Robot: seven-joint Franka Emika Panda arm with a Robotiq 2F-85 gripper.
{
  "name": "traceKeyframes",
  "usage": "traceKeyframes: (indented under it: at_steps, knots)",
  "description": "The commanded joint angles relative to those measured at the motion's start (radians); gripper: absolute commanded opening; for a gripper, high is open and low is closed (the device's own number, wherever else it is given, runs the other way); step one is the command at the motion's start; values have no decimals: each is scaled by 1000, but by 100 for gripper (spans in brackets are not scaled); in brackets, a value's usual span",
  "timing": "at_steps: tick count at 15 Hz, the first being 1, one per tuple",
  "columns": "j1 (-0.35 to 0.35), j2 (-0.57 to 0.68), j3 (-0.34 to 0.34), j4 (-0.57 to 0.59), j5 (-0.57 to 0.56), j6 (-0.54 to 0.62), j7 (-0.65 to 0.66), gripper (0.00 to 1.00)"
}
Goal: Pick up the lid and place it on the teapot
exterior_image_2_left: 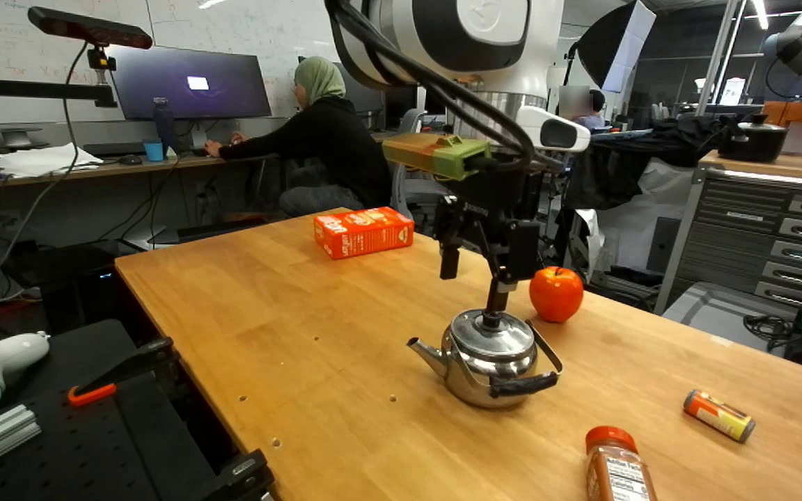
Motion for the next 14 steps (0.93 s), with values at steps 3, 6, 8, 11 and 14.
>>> traceKeyframes:
  at_steps: [3,6,8,11,14]
  knots:
    - [43,-149,14,-121,-84,28,-17,100]
    - [62,-206,32,-169,-139,43,-14,100]
    - [71,-240,48,-190,-155,40,-23,100]
    - [82,-285,74,-213,-134,20,-59,100]
    - [94,-328,89,-242,-74,27,-148,100]
